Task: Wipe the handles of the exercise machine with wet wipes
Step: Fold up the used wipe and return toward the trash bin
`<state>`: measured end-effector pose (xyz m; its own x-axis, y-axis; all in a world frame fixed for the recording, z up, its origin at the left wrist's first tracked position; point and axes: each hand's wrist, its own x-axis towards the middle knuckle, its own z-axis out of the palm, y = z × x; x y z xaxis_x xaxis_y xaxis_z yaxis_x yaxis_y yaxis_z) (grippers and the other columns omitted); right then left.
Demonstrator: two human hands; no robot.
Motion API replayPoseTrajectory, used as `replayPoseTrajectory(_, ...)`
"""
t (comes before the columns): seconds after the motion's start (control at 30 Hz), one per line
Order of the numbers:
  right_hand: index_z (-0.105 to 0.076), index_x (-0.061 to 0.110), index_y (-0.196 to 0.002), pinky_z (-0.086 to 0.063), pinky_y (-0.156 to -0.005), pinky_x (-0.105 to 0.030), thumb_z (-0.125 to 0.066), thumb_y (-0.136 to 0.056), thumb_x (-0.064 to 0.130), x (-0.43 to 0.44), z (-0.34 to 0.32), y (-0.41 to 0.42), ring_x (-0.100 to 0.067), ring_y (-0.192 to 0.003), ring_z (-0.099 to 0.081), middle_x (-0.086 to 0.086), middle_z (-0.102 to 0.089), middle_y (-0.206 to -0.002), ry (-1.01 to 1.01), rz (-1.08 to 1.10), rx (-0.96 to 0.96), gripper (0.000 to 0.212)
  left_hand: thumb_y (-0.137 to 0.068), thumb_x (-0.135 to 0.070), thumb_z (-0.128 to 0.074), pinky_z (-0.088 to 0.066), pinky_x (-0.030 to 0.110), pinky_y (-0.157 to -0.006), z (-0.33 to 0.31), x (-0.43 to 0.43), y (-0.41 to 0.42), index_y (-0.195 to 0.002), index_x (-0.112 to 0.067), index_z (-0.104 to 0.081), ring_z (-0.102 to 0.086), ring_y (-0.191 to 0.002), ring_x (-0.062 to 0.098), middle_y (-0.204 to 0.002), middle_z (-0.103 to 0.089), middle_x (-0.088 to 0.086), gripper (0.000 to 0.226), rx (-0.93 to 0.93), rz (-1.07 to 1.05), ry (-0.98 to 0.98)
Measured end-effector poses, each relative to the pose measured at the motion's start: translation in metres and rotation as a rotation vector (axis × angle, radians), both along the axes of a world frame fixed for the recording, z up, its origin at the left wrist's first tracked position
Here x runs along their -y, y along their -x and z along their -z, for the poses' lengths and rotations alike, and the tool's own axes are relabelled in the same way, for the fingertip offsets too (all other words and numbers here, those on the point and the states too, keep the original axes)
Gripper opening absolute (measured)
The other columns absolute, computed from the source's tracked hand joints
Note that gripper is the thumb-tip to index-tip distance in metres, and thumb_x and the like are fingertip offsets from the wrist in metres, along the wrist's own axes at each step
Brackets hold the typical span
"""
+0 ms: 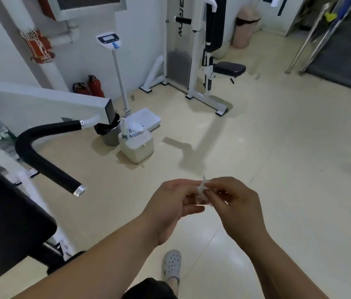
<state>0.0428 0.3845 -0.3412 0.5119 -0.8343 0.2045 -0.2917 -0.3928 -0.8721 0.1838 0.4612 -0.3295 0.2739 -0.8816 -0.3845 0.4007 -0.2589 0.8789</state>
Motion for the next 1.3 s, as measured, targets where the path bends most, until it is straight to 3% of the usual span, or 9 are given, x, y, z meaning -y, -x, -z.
replayPoseTrajectory(0.1,-0.069,0.041,-0.095,-0.050,-0.071,-0.009,-0.077,-0.084,0.009,0.064,-0.007,-0.024,0.000,-0.083,-0.069,0.024,-0.072,-0.090,-0.042,0.030,-0.006,0.035,-0.096,-0.003,-0.048,-0.058,0.038,-0.090,-0.010,0.061,-0.027,-0.092,-0.013,-0.081,-0.072,-0.092,0.025,-0.098,-0.078,0.014,0.035,0.031,0.015,-0.018)
replayPoseTrajectory(0.2,-0.069,0.040,-0.099,-0.048,-0.068,-0.010,-0.074,-0.085,0.014,0.121,-0.011,-0.050,-0.004,-0.079,-0.065,0.026,-0.069,-0.091,-0.059,0.029,-0.044,0.030,-0.092,0.002,-0.059,-0.057,0.030,-0.078,-0.012,0.115,-0.050,-0.093,-0.010,-0.080,-0.068,-0.080,0.020,-0.091,-0.077,0.013,0.025,0.077,-0.008,-0.029)
replayPoseTrajectory(0.37,-0.069,0.033,-0.087,-0.058,-0.065,-0.024,-0.072,-0.089,0.021,0.205,-0.006,-0.097,-0.010,-0.077,-0.067,0.013,-0.070,-0.087,-0.211,-0.039,-0.012,0.012,-0.088,-0.008,-0.072,-0.054,0.030,-0.072,-0.006,0.196,-0.090,-0.089,-0.012,-0.080,-0.068,-0.080,0.018,-0.086,-0.075,0.007,0.008,0.133,-0.093,-0.033)
replayPoseTrajectory(0.53,-0.069,0.025,-0.082,-0.048,-0.063,-0.014,-0.076,-0.086,0.018,0.307,0.007,-0.150,-0.008,-0.076,-0.067,0.010,-0.073,-0.084,-0.252,-0.086,0.048,0.011,-0.091,-0.010,-0.070,-0.058,0.035,-0.088,0.003,0.286,-0.126,-0.096,-0.016,-0.080,-0.074,-0.094,0.020,-0.100,-0.079,0.006,0.012,0.093,-0.178,-0.051)
replayPoseTrajectory(0.67,-0.070,0.021,-0.079,-0.050,-0.066,-0.021,-0.076,-0.084,0.009,0.395,0.013,-0.190,-0.011,-0.074,-0.068,0.004,-0.073,-0.079,-0.294,-0.208,0.090,0.014,-0.087,-0.003,-0.068,-0.056,0.040,-0.097,0.001,0.358,-0.160,-0.093,-0.010,-0.081,-0.071,-0.107,0.029,-0.108,-0.076,0.018,0.015,0.003,-0.344,-0.057)
replayPoseTrajectory(0.87,-0.075,0.024,-0.081,-0.051,-0.075,-0.016,-0.078,-0.085,0.020,0.475,0.007,-0.272,-0.011,-0.087,-0.070,0.010,-0.073,-0.086,-0.286,-0.457,0.086,0.006,-0.087,0.003,-0.070,-0.058,0.029,-0.085,-0.011,0.423,-0.216,-0.090,0.001,-0.075,-0.072,-0.087,0.015,-0.087,-0.078,0.003,0.007,0.079,-0.625,-0.057)
replayPoseTrajectory(1.03,-0.080,0.020,-0.093,-0.054,-0.078,-0.018,-0.077,-0.086,0.022,0.504,0.010,-0.351,-0.009,-0.089,-0.073,0.009,-0.078,-0.092,-0.378,-0.653,0.067,0.008,-0.084,0.011,-0.068,-0.058,0.040,-0.084,0.004,0.450,-0.283,-0.102,-0.007,-0.069,-0.069,-0.078,0.022,-0.074,-0.070,0.006,0.026,0.031,-0.851,-0.075)
replayPoseTrajectory(1.17,-0.079,0.022,-0.092,-0.058,-0.079,-0.033,-0.079,-0.084,0.029,0.530,0.027,-0.435,-0.017,-0.084,-0.072,0.004,-0.078,-0.087,-0.336,-0.669,-0.012,0.011,-0.084,0.003,-0.072,-0.049,0.029,-0.070,0.027,0.466,-0.364,-0.100,-0.014,-0.076,-0.065,-0.072,0.013,-0.079,-0.071,0.003,0.023,-0.013,-0.852,-0.098)
replayPoseTrajectory(1.3,-0.076,0.025,-0.088,-0.054,-0.072,-0.025,-0.077,-0.087,0.029,0.550,0.031,-0.529,-0.014,-0.078,-0.070,0.009,-0.076,-0.084,-0.253,-0.686,-0.081,0.004,-0.088,-0.001,-0.069,-0.047,0.025,-0.064,0.048,0.479,-0.463,-0.097,-0.001,-0.078,-0.061,-0.067,0.012,-0.084,-0.072,0.010,0.013,-0.074,-0.721,-0.086)
